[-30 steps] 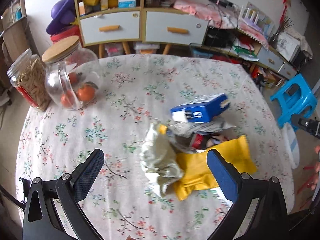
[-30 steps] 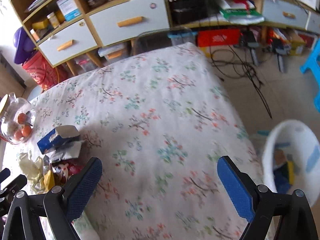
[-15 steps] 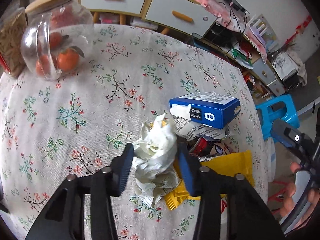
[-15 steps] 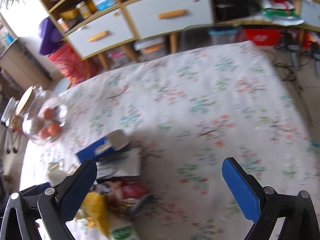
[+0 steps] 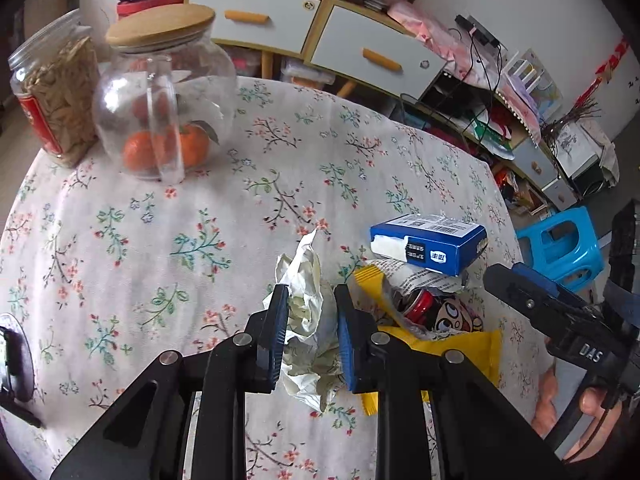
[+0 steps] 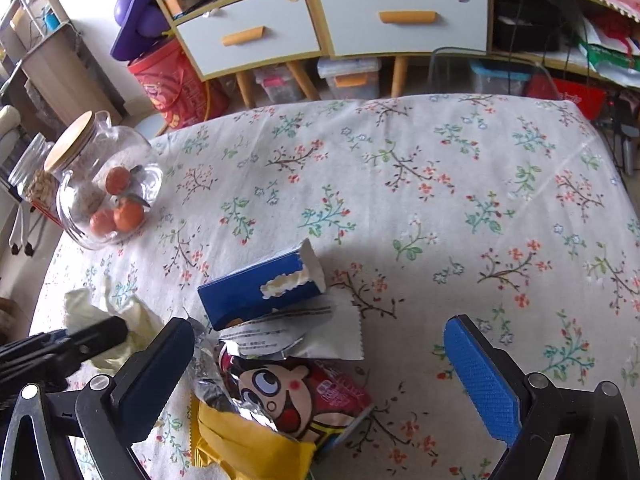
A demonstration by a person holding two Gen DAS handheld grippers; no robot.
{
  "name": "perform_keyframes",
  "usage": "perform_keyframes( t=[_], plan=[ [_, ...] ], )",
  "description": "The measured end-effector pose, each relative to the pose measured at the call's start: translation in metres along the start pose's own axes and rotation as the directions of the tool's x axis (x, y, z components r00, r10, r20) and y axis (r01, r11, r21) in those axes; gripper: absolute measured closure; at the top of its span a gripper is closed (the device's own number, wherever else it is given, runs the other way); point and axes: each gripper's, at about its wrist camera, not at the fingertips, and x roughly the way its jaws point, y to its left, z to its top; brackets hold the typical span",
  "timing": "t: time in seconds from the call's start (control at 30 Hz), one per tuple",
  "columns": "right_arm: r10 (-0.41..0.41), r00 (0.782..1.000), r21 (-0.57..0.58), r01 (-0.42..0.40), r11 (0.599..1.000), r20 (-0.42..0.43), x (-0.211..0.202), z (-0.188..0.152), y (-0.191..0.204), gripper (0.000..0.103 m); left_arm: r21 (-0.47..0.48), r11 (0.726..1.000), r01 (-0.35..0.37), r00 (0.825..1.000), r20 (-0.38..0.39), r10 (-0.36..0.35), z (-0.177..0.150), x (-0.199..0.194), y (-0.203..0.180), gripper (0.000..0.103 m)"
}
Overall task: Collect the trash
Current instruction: 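Grasp the crumpled white plastic bag with the left tool while the right tool grasps the blue tissue box, then carry the bag and tissue box to the bucket and open both tools to drop them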
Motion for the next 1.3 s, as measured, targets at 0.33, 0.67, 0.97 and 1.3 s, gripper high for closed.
perform_keyframes(
  t=[0.33, 0.67, 0.97, 1.3],
  plan=[
    [-0.001, 1.000, -0.011, 0.002, 1.000, 0.025, 0.021, 0.003, 0.015, 0.008, -0.062, 0.998, 0.000, 1.000, 0.011, 0.001, -0.011, -0.021, 0.029, 0.079],
    [-0.015, 0.999, -0.037, 0.016, 0.999, 0.031, 0.032, 0.002, 0.021, 0.037, -0.087, 0.996, 0.017, 0.999, 0.042, -0.013, -0.014, -0.041, 0.040, 0.079],
    [-0.006, 0.998, -0.050, 0.010, 0.999, 0.060, 0.009, -0.001, 0.024, 0.038, -0.083, 0.995, 0.061, 0.994, 0.094, -0.053, -0.019, -0.068, 0.030, 0.079],
    [-0.009, 0.995, 0.010, 0.008, 1.000, 0.101, -0.043, -0.006, 0.001, 0.038, -0.013, 0.997, 0.074, 0.990, 0.117, -0.072, -0.024, -0.074, -0.011, 0.079]
  ],
)
